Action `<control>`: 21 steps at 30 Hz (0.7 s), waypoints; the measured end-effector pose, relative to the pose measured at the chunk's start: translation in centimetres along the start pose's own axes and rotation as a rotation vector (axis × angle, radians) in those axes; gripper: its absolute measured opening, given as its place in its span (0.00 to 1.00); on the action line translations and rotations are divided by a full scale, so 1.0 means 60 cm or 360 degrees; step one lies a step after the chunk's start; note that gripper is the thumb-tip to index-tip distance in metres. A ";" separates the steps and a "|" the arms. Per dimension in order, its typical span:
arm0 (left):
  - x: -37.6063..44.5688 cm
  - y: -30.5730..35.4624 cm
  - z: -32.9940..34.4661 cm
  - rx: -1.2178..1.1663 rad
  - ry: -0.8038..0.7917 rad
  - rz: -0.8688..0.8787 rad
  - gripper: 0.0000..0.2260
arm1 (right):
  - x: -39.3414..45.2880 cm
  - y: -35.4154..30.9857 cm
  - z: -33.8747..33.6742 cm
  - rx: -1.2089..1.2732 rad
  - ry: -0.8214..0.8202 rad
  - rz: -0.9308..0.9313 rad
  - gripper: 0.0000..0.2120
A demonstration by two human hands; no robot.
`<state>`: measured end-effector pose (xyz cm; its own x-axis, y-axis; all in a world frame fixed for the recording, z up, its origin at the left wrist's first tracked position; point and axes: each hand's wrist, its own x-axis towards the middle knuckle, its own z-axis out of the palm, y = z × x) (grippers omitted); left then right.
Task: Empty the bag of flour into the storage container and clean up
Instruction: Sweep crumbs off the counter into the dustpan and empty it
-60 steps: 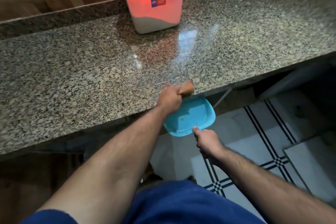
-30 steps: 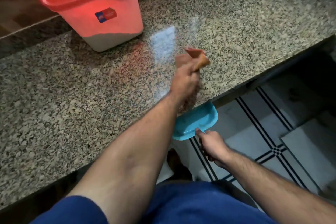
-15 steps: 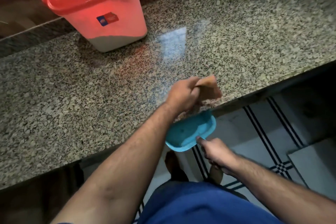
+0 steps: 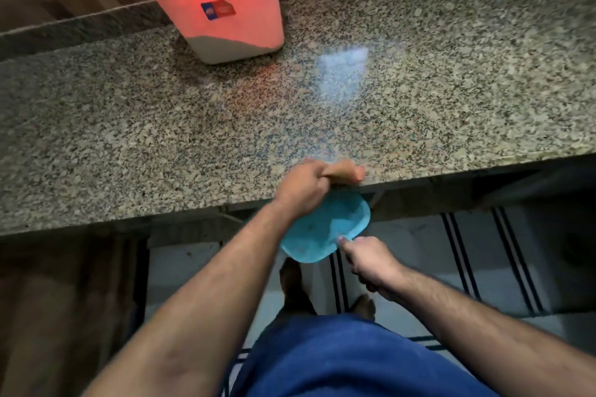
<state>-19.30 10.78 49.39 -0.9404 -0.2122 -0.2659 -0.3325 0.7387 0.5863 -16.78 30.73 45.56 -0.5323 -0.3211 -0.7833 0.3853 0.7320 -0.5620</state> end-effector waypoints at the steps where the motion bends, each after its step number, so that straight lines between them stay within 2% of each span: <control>1: -0.009 -0.028 -0.019 0.0066 0.0090 -0.0119 0.22 | -0.001 0.002 -0.002 -0.0045 -0.0002 -0.0024 0.23; 5: -0.035 -0.101 -0.082 0.0097 0.0607 -0.0543 0.12 | -0.003 0.015 -0.009 0.0075 -0.0023 0.0032 0.21; 7: -0.038 -0.131 -0.088 0.0201 0.0826 -0.0652 0.10 | -0.004 0.016 -0.008 0.0126 -0.0044 0.0059 0.19; 10: -0.051 -0.161 -0.043 0.0497 0.0892 -0.0764 0.09 | 0.000 0.018 -0.003 0.0177 -0.0051 0.0091 0.18; 13: -0.073 -0.125 0.018 0.0458 0.0826 -0.0590 0.08 | 0.008 0.018 0.006 0.0178 -0.0057 0.0105 0.17; 16: -0.074 -0.079 0.005 0.0307 0.0586 -0.0247 0.06 | 0.014 0.016 0.015 0.0167 -0.0052 0.0097 0.18; 17: -0.076 -0.072 -0.014 0.0276 0.0595 -0.0204 0.06 | 0.016 0.017 0.017 0.0156 -0.0052 0.0092 0.19; 21: -0.076 -0.111 -0.096 0.0217 0.1102 -0.0241 0.12 | 0.024 0.026 0.016 0.0153 -0.0065 0.0085 0.19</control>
<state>-13.24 3.13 51.11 -0.7295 -0.6419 0.2360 -0.4932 0.7328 0.4688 -16.20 30.83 43.29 -0.4784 -0.3088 -0.8221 0.4838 0.6885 -0.5402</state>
